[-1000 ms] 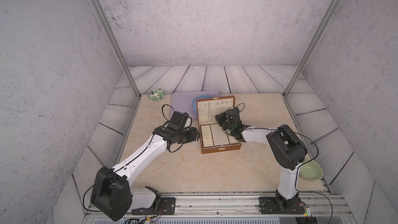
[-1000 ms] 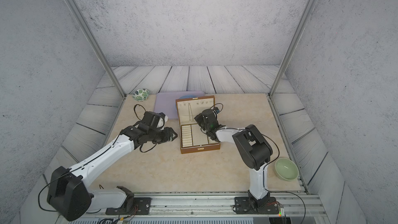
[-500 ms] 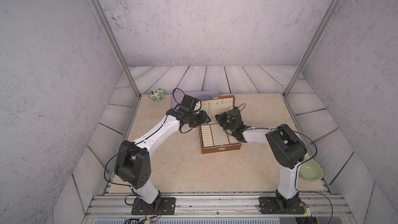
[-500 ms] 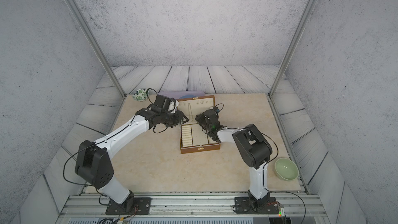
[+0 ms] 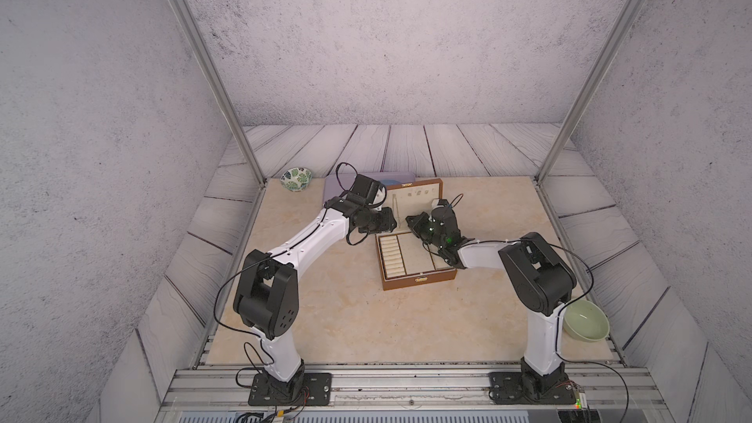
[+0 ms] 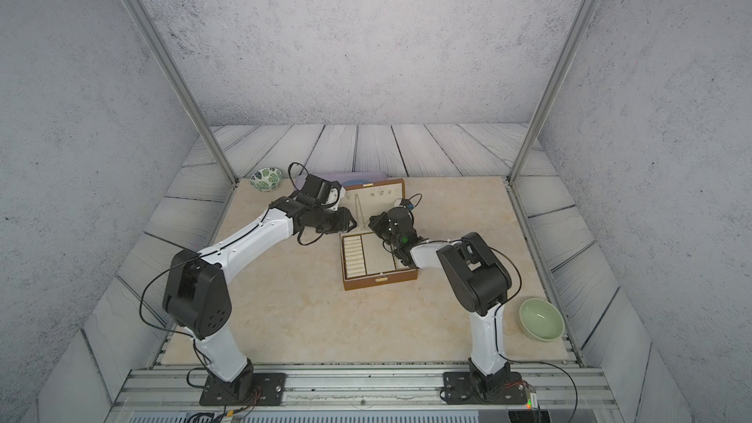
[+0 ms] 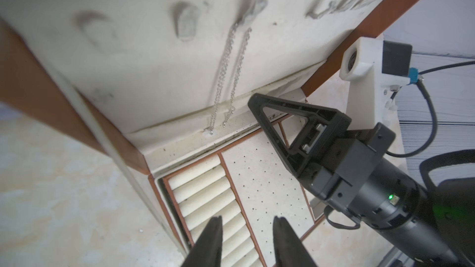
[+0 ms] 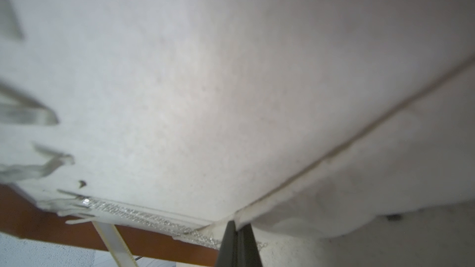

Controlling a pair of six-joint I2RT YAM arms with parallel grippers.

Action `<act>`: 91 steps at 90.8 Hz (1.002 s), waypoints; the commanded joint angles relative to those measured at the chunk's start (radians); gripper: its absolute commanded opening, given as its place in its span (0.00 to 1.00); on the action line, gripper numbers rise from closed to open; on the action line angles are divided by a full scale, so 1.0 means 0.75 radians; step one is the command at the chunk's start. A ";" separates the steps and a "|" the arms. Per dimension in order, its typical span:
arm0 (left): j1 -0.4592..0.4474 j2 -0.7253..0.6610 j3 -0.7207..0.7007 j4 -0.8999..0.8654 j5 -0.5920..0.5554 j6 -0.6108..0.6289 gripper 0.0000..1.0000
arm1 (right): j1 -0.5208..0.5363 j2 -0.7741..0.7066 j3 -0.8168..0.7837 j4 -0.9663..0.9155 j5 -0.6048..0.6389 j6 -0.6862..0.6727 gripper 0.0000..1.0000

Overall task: Put jewelry chain into jewelry box
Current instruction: Open the storage slot of the jewelry box.

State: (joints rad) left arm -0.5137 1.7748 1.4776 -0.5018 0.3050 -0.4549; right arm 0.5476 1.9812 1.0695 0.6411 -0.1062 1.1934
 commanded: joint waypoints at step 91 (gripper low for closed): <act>-0.043 0.137 0.024 0.205 -0.060 -0.838 0.34 | -0.023 0.031 -0.038 0.092 -0.026 -0.289 0.00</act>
State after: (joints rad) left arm -0.5488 1.8858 1.5539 -0.3412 0.3233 -0.8669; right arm 0.5396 1.9823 1.0538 0.6682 -0.1272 1.0157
